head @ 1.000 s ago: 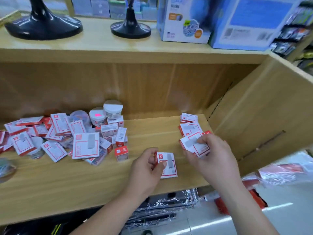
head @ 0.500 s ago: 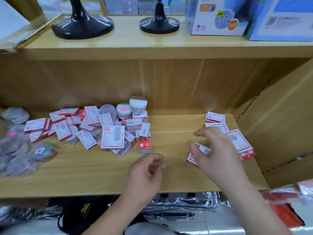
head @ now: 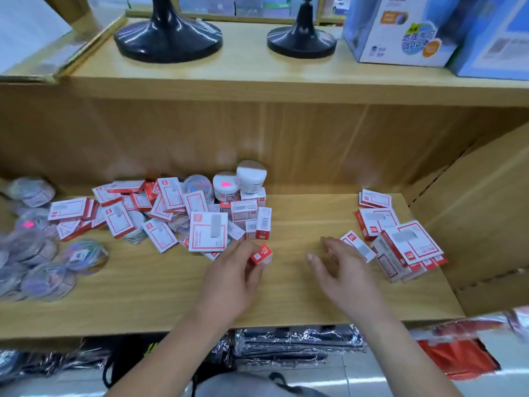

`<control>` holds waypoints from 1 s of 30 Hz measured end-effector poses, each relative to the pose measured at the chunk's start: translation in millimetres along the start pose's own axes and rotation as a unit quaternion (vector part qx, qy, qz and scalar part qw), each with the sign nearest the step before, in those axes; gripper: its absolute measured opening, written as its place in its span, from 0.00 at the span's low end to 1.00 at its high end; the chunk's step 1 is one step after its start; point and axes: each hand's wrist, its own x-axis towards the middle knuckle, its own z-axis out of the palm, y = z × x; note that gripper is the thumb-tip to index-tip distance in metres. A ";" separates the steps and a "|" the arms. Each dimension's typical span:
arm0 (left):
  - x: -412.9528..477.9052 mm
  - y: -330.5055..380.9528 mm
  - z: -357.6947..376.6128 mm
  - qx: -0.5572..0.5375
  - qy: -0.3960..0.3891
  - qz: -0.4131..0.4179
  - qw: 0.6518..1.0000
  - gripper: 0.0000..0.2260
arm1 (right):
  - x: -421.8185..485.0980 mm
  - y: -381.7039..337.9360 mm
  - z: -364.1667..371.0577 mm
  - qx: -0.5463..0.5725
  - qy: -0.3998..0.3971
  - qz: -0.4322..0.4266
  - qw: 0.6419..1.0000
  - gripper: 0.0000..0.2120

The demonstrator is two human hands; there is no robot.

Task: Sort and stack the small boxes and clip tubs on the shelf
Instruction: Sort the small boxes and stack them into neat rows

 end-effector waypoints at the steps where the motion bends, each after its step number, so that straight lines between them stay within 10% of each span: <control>1: -3.8 -3.4 -2.5 -0.015 -0.006 -0.005 1.000 0.10 | 1.5 -5.0 1.8 0.015 0.007 -0.015 1.000 0.25; 14: -52.4 -48.0 -44.8 -0.181 0.038 -0.128 0.974 0.15 | 57.0 -82.3 63.7 0.089 -0.037 -0.071 0.993 0.30; 30: -38.7 -36.6 -36.0 -0.070 -0.006 0.000 0.998 0.18 | -13.1 -40.3 45.6 0.118 -0.067 -0.001 0.991 0.27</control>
